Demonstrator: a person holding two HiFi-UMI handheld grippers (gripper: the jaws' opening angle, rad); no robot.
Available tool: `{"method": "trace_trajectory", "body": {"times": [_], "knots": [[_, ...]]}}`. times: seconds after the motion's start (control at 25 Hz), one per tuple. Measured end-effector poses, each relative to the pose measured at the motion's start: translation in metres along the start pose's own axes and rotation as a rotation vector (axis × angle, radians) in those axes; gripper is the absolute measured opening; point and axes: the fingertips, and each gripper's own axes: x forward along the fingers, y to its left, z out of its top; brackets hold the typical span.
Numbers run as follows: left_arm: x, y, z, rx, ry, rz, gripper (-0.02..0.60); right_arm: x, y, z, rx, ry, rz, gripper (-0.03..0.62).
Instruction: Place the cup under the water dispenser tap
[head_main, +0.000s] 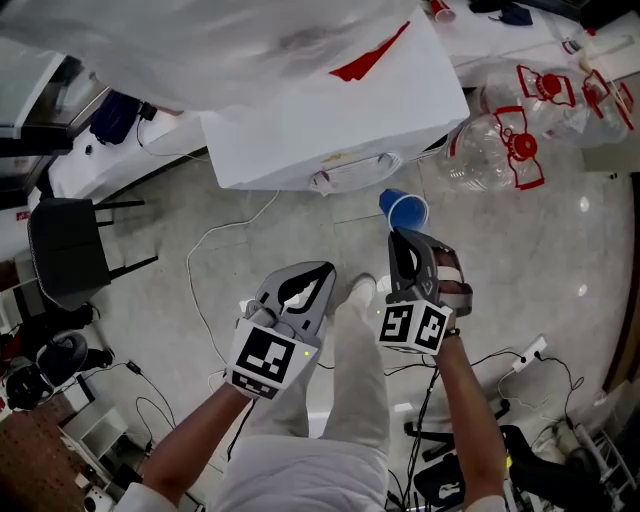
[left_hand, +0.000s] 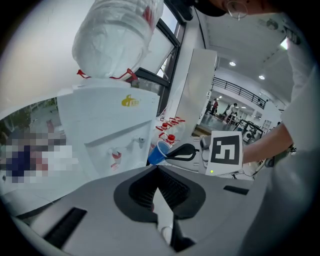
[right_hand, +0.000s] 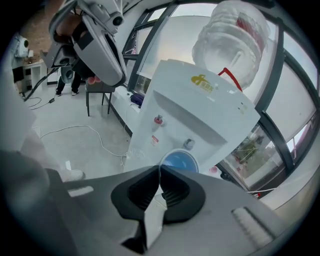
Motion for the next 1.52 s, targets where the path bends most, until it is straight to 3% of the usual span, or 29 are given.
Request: {"method": "trace_trajectory", "body": {"times": [0.56, 0.96, 1.52], "knots": [[0.038, 0.030, -0.019, -0.033, 0.010, 0.035, 0.006, 0.068, 0.007, -0.020, -0.086, 0.062, 0.055, 0.021], [0.050, 0.035, -0.018, -0.017, 0.020, 0.010, 0.006, 0.114, 0.016, -0.041, -0.201, 0.127, 0.108, 0.021], [0.054, 0.038, -0.019, -0.010, 0.019, 0.009, 0.006, 0.156, 0.022, -0.064, -0.245, 0.232, 0.193, 0.021]]}}
